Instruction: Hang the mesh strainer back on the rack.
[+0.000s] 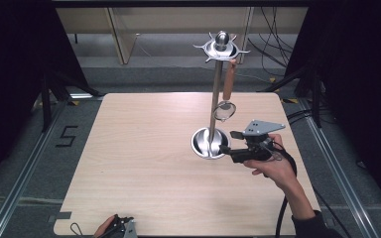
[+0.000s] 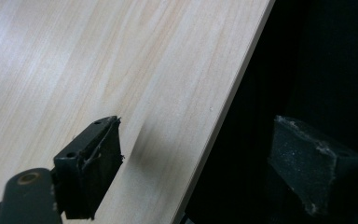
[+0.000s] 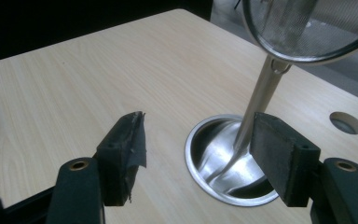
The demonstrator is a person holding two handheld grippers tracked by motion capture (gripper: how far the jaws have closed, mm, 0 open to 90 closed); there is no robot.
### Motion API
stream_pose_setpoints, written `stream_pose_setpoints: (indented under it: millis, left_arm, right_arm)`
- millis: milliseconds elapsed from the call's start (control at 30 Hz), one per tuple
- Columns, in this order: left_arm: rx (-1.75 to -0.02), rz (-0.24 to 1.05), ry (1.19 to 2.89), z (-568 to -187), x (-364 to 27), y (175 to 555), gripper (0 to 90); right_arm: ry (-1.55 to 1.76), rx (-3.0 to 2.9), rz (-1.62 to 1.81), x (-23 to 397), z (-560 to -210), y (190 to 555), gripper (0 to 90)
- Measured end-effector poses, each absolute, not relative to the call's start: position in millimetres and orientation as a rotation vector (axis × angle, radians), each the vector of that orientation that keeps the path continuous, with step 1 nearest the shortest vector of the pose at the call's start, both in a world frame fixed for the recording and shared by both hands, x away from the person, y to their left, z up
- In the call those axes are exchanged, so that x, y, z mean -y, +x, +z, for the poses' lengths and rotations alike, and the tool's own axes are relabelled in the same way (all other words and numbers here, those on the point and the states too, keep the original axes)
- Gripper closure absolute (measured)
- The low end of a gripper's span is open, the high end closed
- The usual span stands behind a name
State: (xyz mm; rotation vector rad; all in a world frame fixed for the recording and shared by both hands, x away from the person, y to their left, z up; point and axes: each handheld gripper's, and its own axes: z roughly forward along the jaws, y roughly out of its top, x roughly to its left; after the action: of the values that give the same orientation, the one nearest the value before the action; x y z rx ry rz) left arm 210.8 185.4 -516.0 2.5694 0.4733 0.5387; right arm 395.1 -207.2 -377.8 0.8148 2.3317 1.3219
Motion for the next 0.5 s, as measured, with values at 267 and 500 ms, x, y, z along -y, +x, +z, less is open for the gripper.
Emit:
stream_pose_setpoints:
  millis: [267,500]
  left_arm:
    - [-0.473,0.538,2.570,-516,-185,211,16.2]
    - [-0.482,0.543,2.585,-515,-185,211,16.2]
  right_arm:
    - [0.803,-2.392,1.280,196,-391,392,35.0]
    - [0.783,-2.429,1.246,195,-400,391,34.3]
